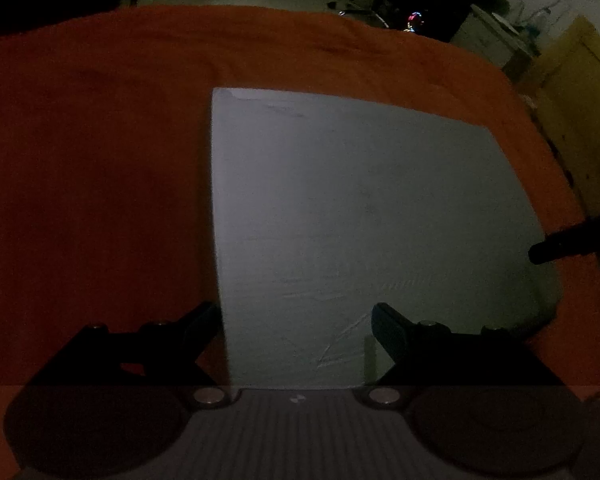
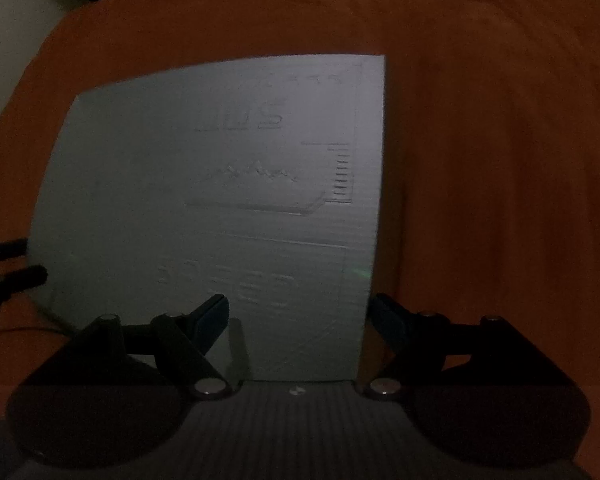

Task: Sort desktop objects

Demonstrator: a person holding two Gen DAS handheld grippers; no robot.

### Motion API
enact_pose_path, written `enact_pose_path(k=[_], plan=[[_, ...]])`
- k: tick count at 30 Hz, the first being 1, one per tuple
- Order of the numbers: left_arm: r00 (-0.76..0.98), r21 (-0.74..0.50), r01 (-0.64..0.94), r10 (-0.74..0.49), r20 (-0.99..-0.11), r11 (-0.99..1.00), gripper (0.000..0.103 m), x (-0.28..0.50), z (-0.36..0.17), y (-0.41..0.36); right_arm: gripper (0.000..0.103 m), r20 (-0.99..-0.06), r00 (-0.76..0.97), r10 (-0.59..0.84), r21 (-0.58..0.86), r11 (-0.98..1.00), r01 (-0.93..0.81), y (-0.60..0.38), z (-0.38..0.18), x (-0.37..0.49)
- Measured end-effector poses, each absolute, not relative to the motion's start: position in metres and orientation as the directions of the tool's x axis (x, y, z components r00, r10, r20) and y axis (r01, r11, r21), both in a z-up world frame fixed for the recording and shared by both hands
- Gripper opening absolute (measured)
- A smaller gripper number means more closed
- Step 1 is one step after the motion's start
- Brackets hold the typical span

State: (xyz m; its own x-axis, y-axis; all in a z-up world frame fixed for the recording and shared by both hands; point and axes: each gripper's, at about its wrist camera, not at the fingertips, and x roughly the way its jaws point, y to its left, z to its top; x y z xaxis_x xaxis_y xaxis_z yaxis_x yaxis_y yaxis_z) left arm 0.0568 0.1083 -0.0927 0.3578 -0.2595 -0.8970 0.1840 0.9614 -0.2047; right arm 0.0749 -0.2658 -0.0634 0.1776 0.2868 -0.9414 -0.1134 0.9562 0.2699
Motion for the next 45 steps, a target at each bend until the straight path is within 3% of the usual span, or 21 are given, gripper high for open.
enact_pose_path(k=[12, 20, 28, 29, 31, 34, 38, 42, 45], plan=[[0.304, -0.183, 0.192, -0.236, -0.923, 0.964, 0.08, 0.035, -0.111, 0.105, 0.082, -0.96, 0.146, 0.24, 0.219, 0.964, -0.147, -0.266, -0.095, 0.106], [0.28, -0.19, 0.142, -0.223, -0.934, 0.971, 0.087, 0.043, -0.121, 0.103, 0.084, -0.966, 0.137, 0.22, 0.209, 0.974, -0.092, -0.261, -0.1, 0.116], [0.327, -0.172, 0.118, -0.202, -0.923, 0.978, 0.082, 0.041, -0.105, 0.094, 0.085, -0.977, 0.116, 0.176, 0.174, 0.984, -0.034, -0.253, -0.088, 0.125], [0.343, -0.177, 0.119, -0.208, -0.916, 0.977, 0.083, 0.041, -0.099, 0.094, 0.085, -0.977, 0.116, 0.178, 0.178, 0.984, -0.009, -0.254, -0.083, 0.129], [0.392, -0.18, 0.122, -0.214, -0.895, 0.976, 0.103, 0.042, -0.084, 0.092, 0.09, -0.973, 0.159, 0.169, 0.174, 0.985, 0.019, -0.252, -0.069, 0.137], [0.483, -0.164, 0.063, -0.173, -0.858, 0.985, 0.103, 0.047, -0.062, 0.084, 0.093, -0.956, 0.257, 0.143, 0.16, 0.986, 0.045, -0.245, -0.047, 0.147], [0.466, -0.157, 0.005, -0.141, -0.874, 0.988, 0.103, 0.061, -0.06, 0.063, 0.094, -0.927, 0.358, 0.109, 0.142, 0.988, 0.067, -0.221, -0.038, 0.151], [0.532, -0.057, -0.031, -0.032, -0.846, 0.998, 0.103, 0.052, -0.063, 0.033, 0.094, -0.914, 0.399, 0.073, 0.121, 0.988, 0.097, -0.198, -0.045, 0.142], [0.472, 0.049, -0.002, 0.044, -0.88, 0.999, 0.103, 0.047, -0.064, 0.011, 0.095, -0.898, 0.439, 0.021, 0.072, 0.992, 0.1, -0.182, -0.054, 0.12]])
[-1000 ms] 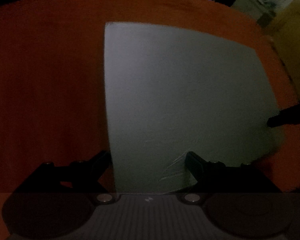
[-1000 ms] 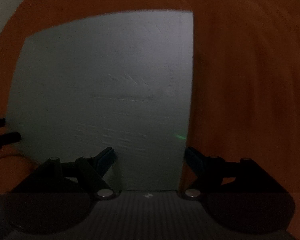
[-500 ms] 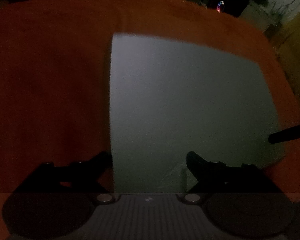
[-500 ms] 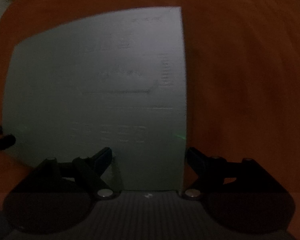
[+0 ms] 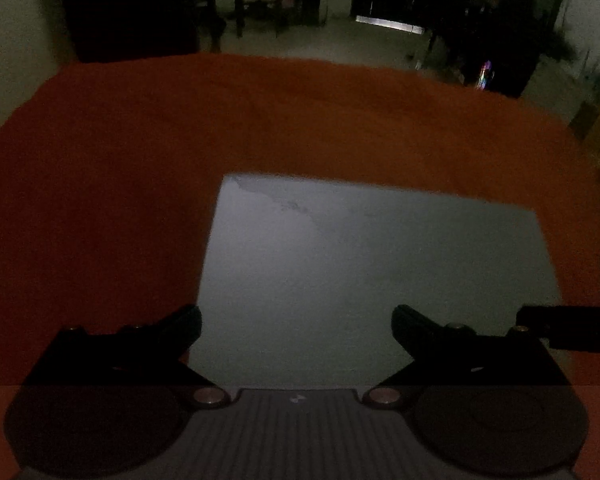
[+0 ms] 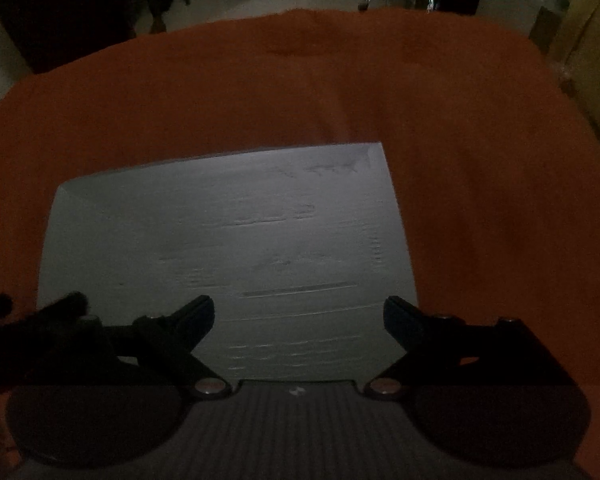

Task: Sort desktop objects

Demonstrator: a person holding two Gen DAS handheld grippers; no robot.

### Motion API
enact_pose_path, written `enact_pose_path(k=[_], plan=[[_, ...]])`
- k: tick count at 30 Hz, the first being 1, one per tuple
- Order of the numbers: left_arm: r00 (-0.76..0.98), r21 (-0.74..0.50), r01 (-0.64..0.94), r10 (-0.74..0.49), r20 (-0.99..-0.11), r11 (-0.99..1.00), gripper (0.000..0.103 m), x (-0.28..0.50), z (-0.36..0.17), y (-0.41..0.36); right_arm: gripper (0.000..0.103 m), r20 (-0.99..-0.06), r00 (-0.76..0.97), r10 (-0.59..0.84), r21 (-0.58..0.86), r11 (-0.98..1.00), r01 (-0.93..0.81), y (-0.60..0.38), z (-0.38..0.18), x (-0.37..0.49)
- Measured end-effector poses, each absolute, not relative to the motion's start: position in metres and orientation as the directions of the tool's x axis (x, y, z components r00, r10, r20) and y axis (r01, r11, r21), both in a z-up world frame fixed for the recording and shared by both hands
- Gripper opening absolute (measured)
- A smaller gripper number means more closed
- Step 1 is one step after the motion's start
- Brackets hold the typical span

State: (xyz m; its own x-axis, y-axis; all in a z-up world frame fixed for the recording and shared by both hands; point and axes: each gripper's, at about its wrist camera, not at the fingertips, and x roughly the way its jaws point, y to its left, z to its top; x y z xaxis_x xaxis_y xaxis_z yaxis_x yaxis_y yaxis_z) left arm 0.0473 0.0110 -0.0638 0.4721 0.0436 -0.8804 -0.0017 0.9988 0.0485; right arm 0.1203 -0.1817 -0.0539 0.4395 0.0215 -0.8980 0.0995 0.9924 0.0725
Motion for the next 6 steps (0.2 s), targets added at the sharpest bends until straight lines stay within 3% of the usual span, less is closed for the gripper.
enact_pose_path(k=[4, 6], plan=[[0.423, 0.253, 0.187, 0.154, -0.893, 0.949, 0.103, 0.028, -0.073, -0.017, 0.096, -0.907, 0.421, -0.028, 0.02, 0.994, 0.111, -0.175, -0.067, 0.087], [0.459, 0.249, 0.257, 0.109, -0.882, 0.934, 0.103, 0.011, -0.069, -0.022, 0.096, -0.911, 0.412, -0.036, 0.009, 0.994, 0.107, -0.175, -0.069, 0.083]])
